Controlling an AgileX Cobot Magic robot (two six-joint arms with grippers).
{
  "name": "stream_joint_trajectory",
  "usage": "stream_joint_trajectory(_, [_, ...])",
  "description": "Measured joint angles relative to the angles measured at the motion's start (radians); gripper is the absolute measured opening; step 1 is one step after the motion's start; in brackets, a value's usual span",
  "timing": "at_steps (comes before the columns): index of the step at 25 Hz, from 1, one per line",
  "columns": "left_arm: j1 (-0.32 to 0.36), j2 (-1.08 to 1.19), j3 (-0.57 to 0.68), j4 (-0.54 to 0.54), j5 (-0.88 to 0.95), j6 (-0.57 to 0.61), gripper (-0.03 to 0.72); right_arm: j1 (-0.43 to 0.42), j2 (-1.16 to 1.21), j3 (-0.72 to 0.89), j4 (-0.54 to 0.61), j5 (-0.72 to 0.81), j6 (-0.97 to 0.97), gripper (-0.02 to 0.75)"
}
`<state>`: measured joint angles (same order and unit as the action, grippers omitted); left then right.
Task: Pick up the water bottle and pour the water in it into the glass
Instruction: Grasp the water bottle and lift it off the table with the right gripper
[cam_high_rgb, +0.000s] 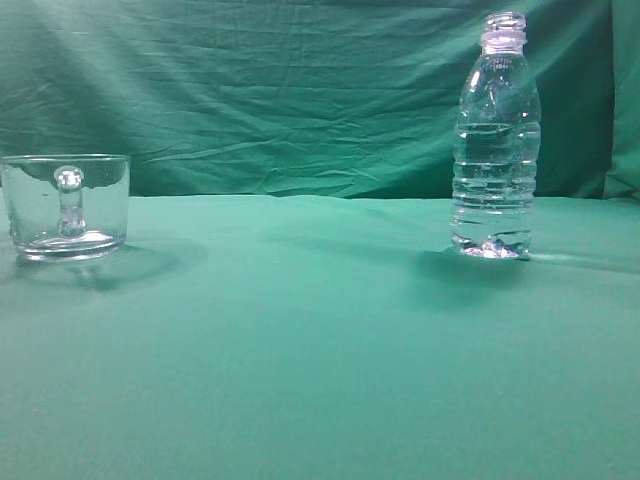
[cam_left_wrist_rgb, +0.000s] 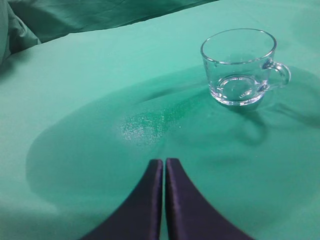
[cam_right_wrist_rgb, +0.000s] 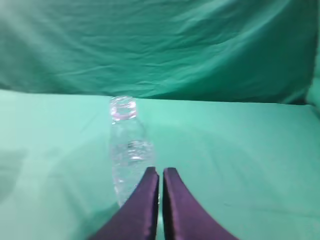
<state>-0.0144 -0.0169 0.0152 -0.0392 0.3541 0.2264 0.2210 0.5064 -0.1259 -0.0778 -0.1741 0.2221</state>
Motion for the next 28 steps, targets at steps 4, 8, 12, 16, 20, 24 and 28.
stream_joint_trajectory(4, [0.0,0.0,0.0,0.0,0.0,0.0,0.0,0.088,0.156,-0.002,-0.054,-0.125,-0.004,0.0])
stream_joint_trajectory(8, [0.0,0.0,0.0,0.0,0.0,0.0,0.0,0.096,0.351,-0.006,-0.063,-0.31,-0.013,0.0])
stream_joint_trajectory(12, [0.0,0.0,0.0,0.0,0.0,0.0,0.0,0.099,0.547,-0.044,-0.067,-0.445,-0.017,0.05])
stream_joint_trajectory(16, [0.0,0.0,0.0,0.0,0.0,0.0,0.0,0.1,0.715,-0.1,-0.071,-0.534,-0.019,0.328])
stream_joint_trajectory(20, [0.0,0.0,0.0,0.0,0.0,0.0,0.0,0.1,0.842,-0.162,-0.071,-0.564,-0.019,0.619])
stream_joint_trajectory(24, [0.0,0.0,0.0,0.0,0.0,0.0,0.0,0.1,0.933,-0.215,-0.081,-0.566,-0.019,0.683])
stream_joint_trajectory(28, [0.0,0.0,0.0,0.0,0.0,0.0,0.0,0.1,1.026,-0.262,-0.088,-0.588,-0.019,0.668])
